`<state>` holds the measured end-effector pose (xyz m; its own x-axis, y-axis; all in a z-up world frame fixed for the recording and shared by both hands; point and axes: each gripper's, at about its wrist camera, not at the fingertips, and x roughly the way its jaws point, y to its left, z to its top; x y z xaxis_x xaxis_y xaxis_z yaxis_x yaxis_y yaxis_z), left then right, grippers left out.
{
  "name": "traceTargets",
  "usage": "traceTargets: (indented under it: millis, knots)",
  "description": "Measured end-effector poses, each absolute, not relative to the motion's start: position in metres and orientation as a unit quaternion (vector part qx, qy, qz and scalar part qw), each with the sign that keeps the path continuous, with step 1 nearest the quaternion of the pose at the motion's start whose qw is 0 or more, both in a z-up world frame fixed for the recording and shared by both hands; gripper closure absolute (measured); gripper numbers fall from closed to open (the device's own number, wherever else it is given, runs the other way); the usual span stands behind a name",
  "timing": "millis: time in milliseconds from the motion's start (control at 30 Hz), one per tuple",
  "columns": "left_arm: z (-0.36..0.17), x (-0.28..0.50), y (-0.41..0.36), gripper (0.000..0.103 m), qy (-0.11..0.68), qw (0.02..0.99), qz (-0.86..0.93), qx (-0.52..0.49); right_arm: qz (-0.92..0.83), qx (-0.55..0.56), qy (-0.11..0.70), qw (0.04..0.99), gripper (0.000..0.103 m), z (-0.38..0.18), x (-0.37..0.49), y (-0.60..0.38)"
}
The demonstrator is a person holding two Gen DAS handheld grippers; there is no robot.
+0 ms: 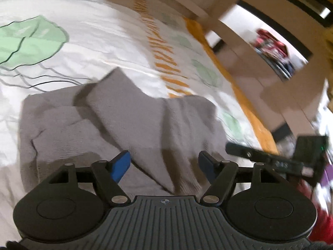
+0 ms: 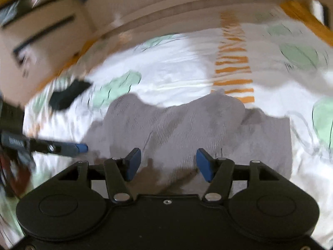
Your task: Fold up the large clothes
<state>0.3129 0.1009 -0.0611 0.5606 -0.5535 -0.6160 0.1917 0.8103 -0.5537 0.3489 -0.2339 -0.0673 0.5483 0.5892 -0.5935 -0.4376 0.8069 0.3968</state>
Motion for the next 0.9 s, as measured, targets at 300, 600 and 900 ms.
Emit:
traceTargets:
  millis: [300,600,900]
  knots:
    - [-0.079,0.314,0.111,0.033,0.407,0.857,-0.165,-0.268,0.23,0.211,0.401,0.861,0.042,-0.111,0.358,-0.248]
    - [-0.087,0.336,0.111,0.034,0.399,0.864,-0.128,-0.28,0.238,0.216,0.39,0.863,0.05,-0.116,0.354,-0.241]
    - [-0.067,0.336,0.11,0.096,0.387,0.864,-0.144,-0.289,0.234,0.203,0.374,0.874,0.091,-0.1,0.35,-0.241]
